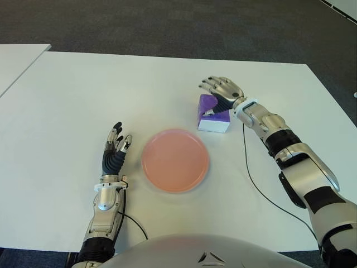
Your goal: Put the tissue paper into the plate.
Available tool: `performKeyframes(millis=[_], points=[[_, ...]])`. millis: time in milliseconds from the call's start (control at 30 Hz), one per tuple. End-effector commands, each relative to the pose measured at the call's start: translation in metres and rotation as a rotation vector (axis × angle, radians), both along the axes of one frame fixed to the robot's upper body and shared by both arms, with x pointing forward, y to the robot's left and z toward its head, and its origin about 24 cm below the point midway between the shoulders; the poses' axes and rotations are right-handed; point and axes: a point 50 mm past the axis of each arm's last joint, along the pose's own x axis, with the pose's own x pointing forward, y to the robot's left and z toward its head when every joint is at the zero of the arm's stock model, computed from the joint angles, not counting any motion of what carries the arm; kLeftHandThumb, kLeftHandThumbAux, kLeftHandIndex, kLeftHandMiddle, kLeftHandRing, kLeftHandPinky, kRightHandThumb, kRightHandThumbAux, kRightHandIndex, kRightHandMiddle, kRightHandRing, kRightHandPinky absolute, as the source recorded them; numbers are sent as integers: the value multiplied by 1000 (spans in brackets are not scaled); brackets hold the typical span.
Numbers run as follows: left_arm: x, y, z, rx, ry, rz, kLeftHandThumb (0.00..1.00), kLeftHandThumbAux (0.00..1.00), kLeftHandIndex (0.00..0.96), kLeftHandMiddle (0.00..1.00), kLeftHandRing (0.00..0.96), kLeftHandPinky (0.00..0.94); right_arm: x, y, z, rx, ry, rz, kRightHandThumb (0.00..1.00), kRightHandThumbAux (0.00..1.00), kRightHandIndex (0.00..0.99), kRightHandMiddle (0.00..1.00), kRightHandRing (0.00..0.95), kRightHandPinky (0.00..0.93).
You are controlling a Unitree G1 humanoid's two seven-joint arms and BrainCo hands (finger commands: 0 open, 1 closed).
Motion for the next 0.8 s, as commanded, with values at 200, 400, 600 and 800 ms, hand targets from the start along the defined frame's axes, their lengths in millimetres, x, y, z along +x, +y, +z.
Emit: performKeyframes(millis=[200,400,600,800], points=[[-30,0,-39,-29,228,38,0,401,0,0,0,0,1,-14,-8,-102,15,27,201,390,0,0,0,0],[-30,1,-39,-22,229,35,0,396,0,0,0,0,1,-15,-8,-87,15,25,193,397,0,0,0,0],[-31,2,-38,-21,229,42,0,395,0,0,0,0,3,-17,-4,-79,31,7,203,419,0,0,0,0],[-32,3,-39,-25,233,46,0,396,0,0,0,0,4,-20,-1,-75,44,1,209,435,0,0,0,0]])
